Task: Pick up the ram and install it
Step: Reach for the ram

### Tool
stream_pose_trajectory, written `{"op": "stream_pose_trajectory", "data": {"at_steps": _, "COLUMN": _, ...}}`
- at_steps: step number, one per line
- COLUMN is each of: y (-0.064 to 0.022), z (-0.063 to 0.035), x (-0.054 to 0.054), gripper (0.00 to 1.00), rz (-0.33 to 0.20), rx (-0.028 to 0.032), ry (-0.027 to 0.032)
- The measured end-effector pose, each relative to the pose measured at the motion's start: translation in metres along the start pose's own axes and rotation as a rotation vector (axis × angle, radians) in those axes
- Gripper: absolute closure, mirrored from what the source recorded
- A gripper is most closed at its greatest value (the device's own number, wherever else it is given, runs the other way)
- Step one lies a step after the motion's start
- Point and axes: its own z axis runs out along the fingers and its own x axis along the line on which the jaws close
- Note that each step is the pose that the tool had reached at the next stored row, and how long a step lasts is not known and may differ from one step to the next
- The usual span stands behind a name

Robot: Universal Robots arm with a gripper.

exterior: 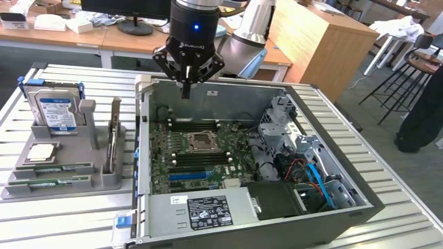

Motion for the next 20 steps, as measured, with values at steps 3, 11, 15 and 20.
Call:
{"op": "stream_pose_trajectory", "data": {"at_steps": 3, "y": -0.0004, "z": -0.0001, "x": 0.005, "gripper": 0.90, "rz": 0.000, "rx": -0.0001, "ry": 0.0000}}
{"op": "stream_pose_trajectory", "data": {"at_steps": 11, "y": -0.0016, "z": -0.0005, "x": 0.021, "gripper": 0.90, "rz": 0.000, "rx": 0.0000, "ry": 0.0000}}
{"op": "stream_pose_trajectory", "data": {"at_steps": 15, "y": -0.0024, "z": -0.0007, "x": 0.032, "gripper": 0.90, "rz": 0.000, "rx": 0.0000, "ry": 0.0000}}
{"op": "stream_pose_trajectory", "data": {"at_steps": 20, "y": -0.0032, "z": -0.0010, "x": 0.042, "gripper": 0.90, "rz": 0.000, "rx": -0.0001, "ry": 0.0000}}
